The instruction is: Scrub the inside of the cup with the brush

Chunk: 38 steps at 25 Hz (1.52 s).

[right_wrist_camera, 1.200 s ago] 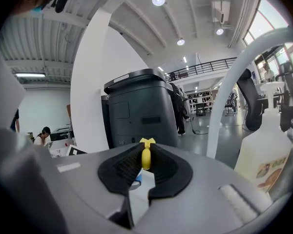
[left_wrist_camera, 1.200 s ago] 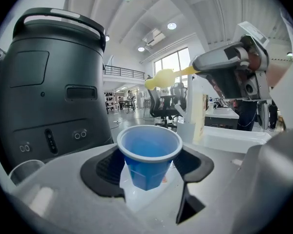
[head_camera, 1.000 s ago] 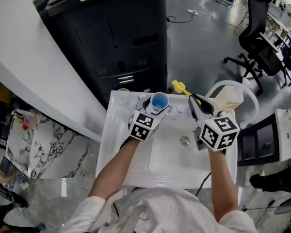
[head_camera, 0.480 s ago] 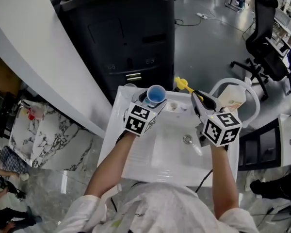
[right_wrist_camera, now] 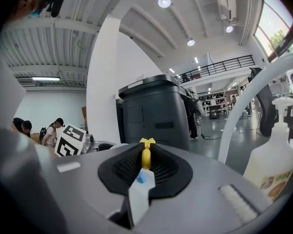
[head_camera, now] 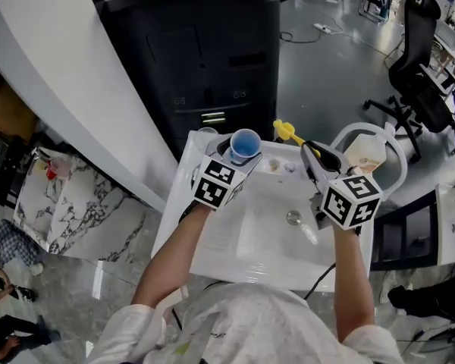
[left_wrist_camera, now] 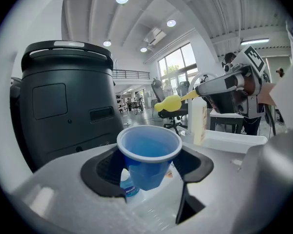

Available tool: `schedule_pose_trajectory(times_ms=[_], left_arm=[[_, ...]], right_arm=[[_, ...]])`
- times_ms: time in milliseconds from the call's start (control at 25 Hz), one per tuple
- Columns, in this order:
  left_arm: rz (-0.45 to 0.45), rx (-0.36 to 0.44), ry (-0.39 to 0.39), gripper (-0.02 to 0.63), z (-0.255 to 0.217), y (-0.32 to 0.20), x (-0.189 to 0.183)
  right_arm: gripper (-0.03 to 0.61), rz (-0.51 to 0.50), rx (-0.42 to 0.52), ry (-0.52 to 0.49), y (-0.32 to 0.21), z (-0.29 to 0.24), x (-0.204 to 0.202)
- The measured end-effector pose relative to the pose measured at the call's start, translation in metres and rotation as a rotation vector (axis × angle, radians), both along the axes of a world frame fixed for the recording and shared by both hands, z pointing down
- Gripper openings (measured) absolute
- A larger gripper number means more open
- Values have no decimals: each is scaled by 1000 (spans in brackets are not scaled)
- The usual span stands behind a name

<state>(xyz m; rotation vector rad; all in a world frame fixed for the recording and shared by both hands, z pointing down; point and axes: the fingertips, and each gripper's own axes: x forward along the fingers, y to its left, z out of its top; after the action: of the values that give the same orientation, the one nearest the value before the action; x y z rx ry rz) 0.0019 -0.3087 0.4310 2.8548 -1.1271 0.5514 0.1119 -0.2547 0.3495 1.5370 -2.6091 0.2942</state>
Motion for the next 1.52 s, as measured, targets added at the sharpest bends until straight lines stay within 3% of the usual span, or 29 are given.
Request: schedule_pose_trajectory(times_ms=[320, 720, 1240, 1520], left_arm=[[35, 40, -80, 304, -1, 5, 0], [133, 99, -237, 302, 4, 11, 0], [213, 167, -404, 302, 11, 26, -1], [236, 195, -445, 302, 12, 33, -3]], right_arm=[[35, -112, -11, 39, 13, -6, -15], [35, -309, -39, 196, 25, -5, -51], [35, -452, -103, 328, 22, 14, -81], [35, -506, -129, 401, 17, 27, -96]])
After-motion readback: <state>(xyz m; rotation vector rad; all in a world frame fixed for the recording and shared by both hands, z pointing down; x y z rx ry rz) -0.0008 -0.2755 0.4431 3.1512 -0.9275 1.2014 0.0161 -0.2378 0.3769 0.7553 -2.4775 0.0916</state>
